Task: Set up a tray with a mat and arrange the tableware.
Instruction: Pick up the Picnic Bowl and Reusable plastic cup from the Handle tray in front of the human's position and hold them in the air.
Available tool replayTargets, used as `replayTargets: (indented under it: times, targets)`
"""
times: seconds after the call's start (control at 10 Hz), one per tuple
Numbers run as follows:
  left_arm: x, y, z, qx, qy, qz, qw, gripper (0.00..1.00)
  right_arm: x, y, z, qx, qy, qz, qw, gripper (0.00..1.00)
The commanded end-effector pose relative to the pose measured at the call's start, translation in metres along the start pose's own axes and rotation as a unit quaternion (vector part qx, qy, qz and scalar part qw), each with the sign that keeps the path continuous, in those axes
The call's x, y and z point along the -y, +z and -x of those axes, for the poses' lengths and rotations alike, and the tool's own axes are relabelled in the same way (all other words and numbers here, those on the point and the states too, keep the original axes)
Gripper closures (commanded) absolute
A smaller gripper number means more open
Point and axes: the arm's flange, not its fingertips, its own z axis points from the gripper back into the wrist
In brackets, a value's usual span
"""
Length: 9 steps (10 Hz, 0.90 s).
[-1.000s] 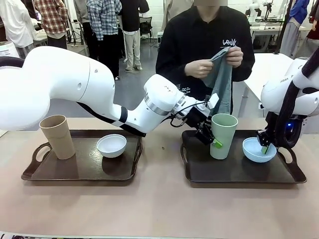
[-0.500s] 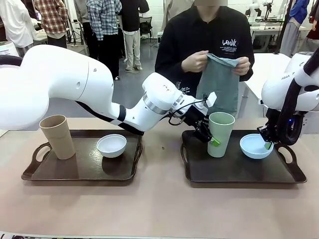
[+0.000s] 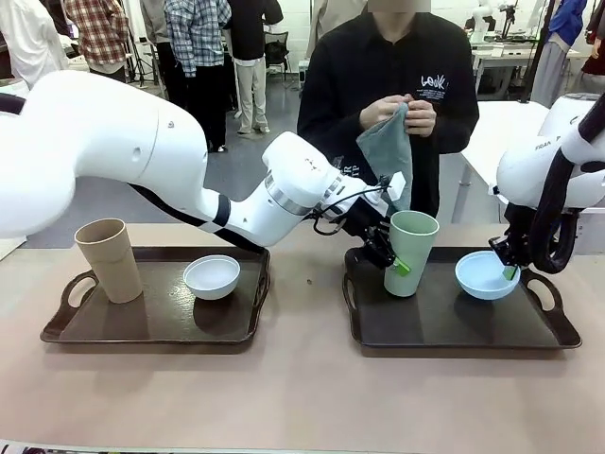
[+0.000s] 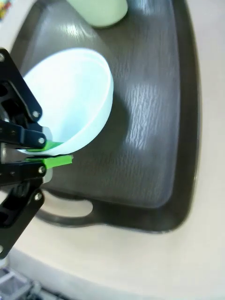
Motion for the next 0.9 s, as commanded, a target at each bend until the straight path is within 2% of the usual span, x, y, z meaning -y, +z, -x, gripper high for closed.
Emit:
replayTargets:
  times: [0.0,0.1,0.5,0.6,0.7,0.8]
  targets:
    - [0.036,0.047,-0.032,-0.013,0.006,-0.033,0.999,0.31,-0.007,0.049,0.026,0.038,0.037,-0.043,0.998,1.00]
    - [0.050,0.070,-0.051,-0.024,-0.006,-0.053,0.998,0.31,-0.010,0.078,0.037,0.067,0.045,-0.034,0.996,1.00]
    - [0.103,0.144,-0.121,-0.014,-0.048,-0.126,0.991,0.31,-0.014,0.168,0.078,0.109,0.064,0.003,0.992,1.00]
    - [0.107,0.151,-0.124,-0.008,-0.045,-0.130,0.990,0.31,-0.014,0.174,0.073,0.106,0.064,-0.002,0.992,1.00]
    - [0.077,0.132,-0.124,-0.018,-0.042,-0.104,0.994,0.31,-0.016,0.162,0.068,0.105,0.059,-0.007,0.993,1.00]
    - [0.077,0.132,-0.124,-0.018,-0.042,-0.104,0.994,0.31,-0.016,0.162,0.068,0.105,0.059,-0.007,0.993,1.00]
